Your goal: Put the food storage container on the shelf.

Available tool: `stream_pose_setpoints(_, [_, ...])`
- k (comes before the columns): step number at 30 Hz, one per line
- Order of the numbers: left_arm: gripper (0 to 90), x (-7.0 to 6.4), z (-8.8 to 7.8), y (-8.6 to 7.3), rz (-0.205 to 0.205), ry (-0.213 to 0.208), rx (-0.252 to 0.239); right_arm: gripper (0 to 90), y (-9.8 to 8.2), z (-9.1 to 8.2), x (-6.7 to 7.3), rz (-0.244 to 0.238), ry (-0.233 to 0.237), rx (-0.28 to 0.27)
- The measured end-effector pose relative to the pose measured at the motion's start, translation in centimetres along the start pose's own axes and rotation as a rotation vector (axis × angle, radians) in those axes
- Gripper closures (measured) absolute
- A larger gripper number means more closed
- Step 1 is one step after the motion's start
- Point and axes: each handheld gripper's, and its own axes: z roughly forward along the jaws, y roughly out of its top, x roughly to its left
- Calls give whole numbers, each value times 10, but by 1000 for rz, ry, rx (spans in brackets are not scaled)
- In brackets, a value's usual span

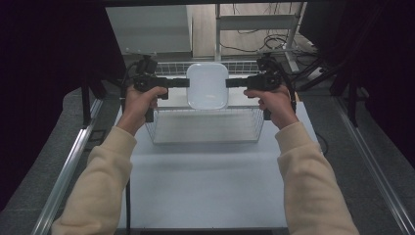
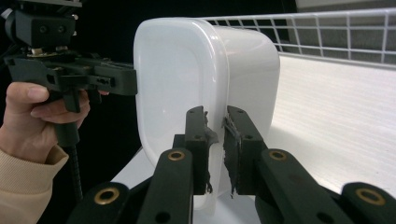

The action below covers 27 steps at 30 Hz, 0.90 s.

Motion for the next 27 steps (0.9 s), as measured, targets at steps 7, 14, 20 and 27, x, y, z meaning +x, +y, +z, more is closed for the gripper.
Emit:
stream_pose_setpoints(7, [788, 21, 10, 12, -115, -36, -4, 773, 9, 11, -20, 102, 38, -12])
stream_pose_setpoints(14, [751, 42, 25, 23, -270, -45, 15, 708, 17, 25, -34, 198, -8, -10])
stream_pose_setpoints(20, [735, 56, 34, 23, -335, -61, -6, 693, 18, 34, -47, 307, -2, -26])
stream_pose_setpoints(27, [698, 62, 39, 18, -329, -73, -22, 679, 16, 37, -55, 346, 2, -35])
